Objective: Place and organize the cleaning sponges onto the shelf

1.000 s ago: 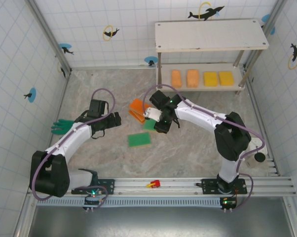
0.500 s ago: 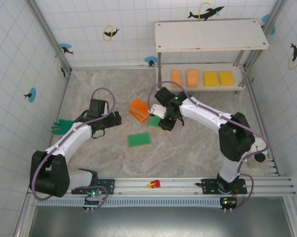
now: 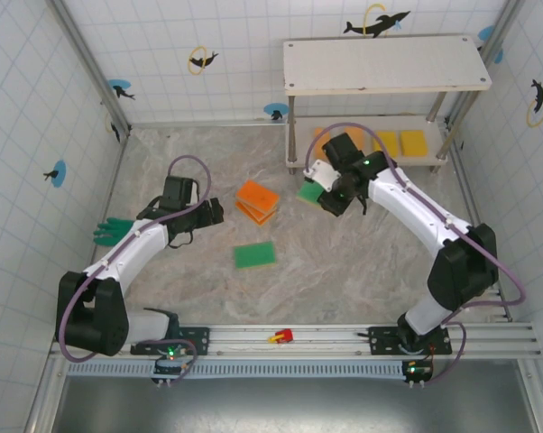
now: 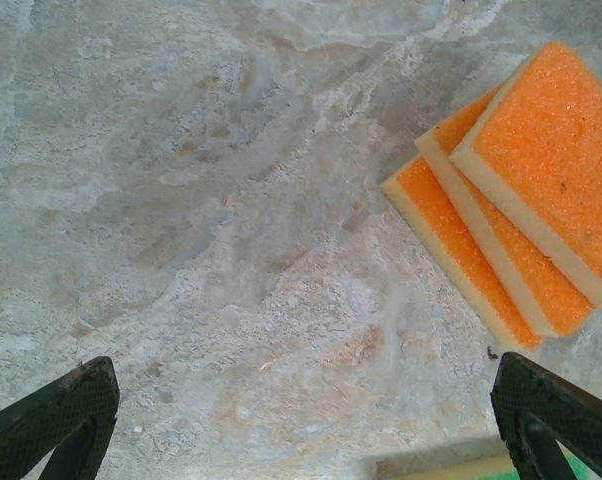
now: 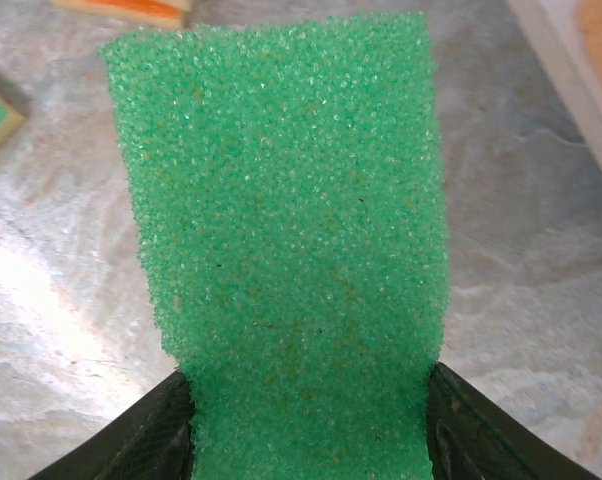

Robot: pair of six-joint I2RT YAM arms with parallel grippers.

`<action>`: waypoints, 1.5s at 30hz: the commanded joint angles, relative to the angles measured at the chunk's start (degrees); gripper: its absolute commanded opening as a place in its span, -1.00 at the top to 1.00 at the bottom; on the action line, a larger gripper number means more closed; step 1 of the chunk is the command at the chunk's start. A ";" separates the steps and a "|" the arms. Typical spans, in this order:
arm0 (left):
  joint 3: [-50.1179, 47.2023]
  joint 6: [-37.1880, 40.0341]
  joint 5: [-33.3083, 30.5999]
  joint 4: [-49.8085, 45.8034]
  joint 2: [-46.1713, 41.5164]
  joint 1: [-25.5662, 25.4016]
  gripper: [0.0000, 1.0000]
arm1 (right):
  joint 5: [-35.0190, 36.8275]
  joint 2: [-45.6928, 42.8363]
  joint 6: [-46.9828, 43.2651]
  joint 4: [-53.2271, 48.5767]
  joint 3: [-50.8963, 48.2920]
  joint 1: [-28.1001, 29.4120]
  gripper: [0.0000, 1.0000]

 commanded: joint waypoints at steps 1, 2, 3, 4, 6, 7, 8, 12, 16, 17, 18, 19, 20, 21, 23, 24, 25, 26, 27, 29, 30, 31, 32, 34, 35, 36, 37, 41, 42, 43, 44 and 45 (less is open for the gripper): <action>1.33 0.73 0.57 0.60 0.32 0.41 -0.95 | 1.32 -3.09 -0.28 -1.95 2.97 -2.19 -0.17; 1.33 0.75 0.61 0.62 0.23 0.44 -0.95 | 1.32 -3.47 -0.40 -2.27 3.41 -2.84 -0.17; 1.24 0.75 0.50 0.54 0.23 0.44 -0.95 | 1.32 -3.83 -0.59 -2.53 3.82 -3.53 -0.17; 1.20 0.78 0.37 0.41 0.06 0.44 -0.95 | 1.60 -4.34 -0.79 -2.69 4.15 -4.17 -0.17; 1.11 0.74 0.20 0.31 -0.12 0.44 -0.95 | 2.32 -5.31 -1.18 -2.82 4.50 -5.31 -0.17; 1.11 0.73 0.19 0.23 -0.21 0.35 -0.95 | 2.74 -5.77 -1.37 -2.94 4.78 -5.93 -0.17; 1.24 0.73 0.19 0.28 -0.21 0.44 -0.95 | 2.98 -6.14 -1.43 -3.22 5.02 -6.58 -0.17; 1.39 0.64 0.19 0.21 -0.30 0.44 -0.95 | 2.95 -8.48 -0.73 -3.37 5.52 -9.85 -0.16; 1.45 0.64 0.29 0.21 -0.06 0.44 -0.95 | 2.01 -11.10 -0.23 -2.99 5.75 -13.27 -0.16; 1.48 0.64 0.36 0.21 -0.04 0.44 -0.95 | 1.79 -11.63 -0.08 -3.06 5.87 -13.91 -0.16; 1.55 0.64 0.41 0.20 -0.02 0.44 -0.95 | 1.53 -12.39 -0.07 -2.97 5.96 -14.81 -0.16; 1.64 0.64 0.35 0.20 0.01 0.48 -0.95 | 1.12 -13.08 -0.04 -2.84 6.05 -15.81 -0.16; 1.64 0.64 0.37 0.17 0.05 0.45 -0.95 | 0.91 -13.65 -0.01 -2.73 6.09 -16.43 -0.16; 1.75 0.64 0.44 0.18 0.02 0.46 -0.95 | 0.72 -14.38 0.12 -2.67 6.13 -17.49 -0.16; 1.81 0.62 0.47 0.09 0.03 0.44 -0.95 | -0.30 -15.59 0.42 -2.32 6.35 -19.29 -0.16; 1.81 0.59 0.47 0.09 0.09 0.44 -0.95 | -0.84 -16.20 0.63 -2.20 6.55 -20.25 -0.16; 1.88 0.55 0.55 0.08 0.07 0.44 -0.95 | -1.41 -16.61 0.73 -2.19 6.85 -21.10 -0.16; 1.98 0.60 0.65 0.06 0.14 0.44 -0.95 | -1.70 -16.89 0.77 -2.21 7.13 -21.68 -0.16; 1.92 0.52 0.72 0.12 0.14 0.44 -0.95 | -1.75 -17.14 0.74 -2.20 7.55 -22.31 -0.16; 1.90 0.48 0.73 0.12 0.14 0.43 -0.95 | -1.75 -17.19 0.99 -2.20 8.59 -23.33 -0.16; 1.95 0.44 0.73 0.07 0.23 0.46 -0.95 | -1.68 -16.96 1.23 -2.44 9.40 -23.80 -0.16; 1.99 0.39 0.88 0.12 0.19 0.44 -0.95 | -1.51 -16.63 1.39 -2.77 10.29 -24.16 -0.16; 1.97 0.38 0.95 0.07 0.23 0.51 -0.95 | -1.33 -16.16 1.58 -3.28 11.45 -24.54 -0.16; 2.08 0.41 0.91 0.12 0.21 0.44 -0.95 | -1.00 -15.31 1.61 -4.18 13.58 -25.12 -0.16; 2.23 0.38 0.92 0.00 0.23 0.40 -0.95 | -0.67 -14.77 1.65 -4.66 14.75 -25.38 -0.16; 2.09 0.44 0.94 0.03 0.23 0.44 -0.95 | -0.41 -14.16 1.65 -5.31 16.03 -25.65 -0.16; 2.13 0.29 0.95 0.01 0.23 0.44 -0.95 | -0.11 -13.59 1.63 -5.72 17.05 -25.90 -0.15; 2.52 0.20 1.23 -0.19 0.40 0.40 -0.95 | -0.11 -11.85 1.59 -6.62 21.10 -27.47 -0.15; 2.55 0.16 1.29 -0.14 0.40 0.44 -0.95 | -0.41 -11.45 1.59 -6.59 21.98 -28.06 -0.15; 2.59 0.07 1.28 -0.16 0.40 0.41 -0.95 | -0.44 -10.95 1.75 -6.60 22.75 -28.52 -0.15; 2.60 0.05 1.25 -0.11 0.40 0.35 -0.95 | -0.36 -10.31 1.79 -6.76 23.93 -28.95 -0.15; 2.59 0.02 1.27 -0.02 0.47 0.43 -0.95 | -0.18 -9.53 1.85 -7.27 25.26 -29.36 -0.15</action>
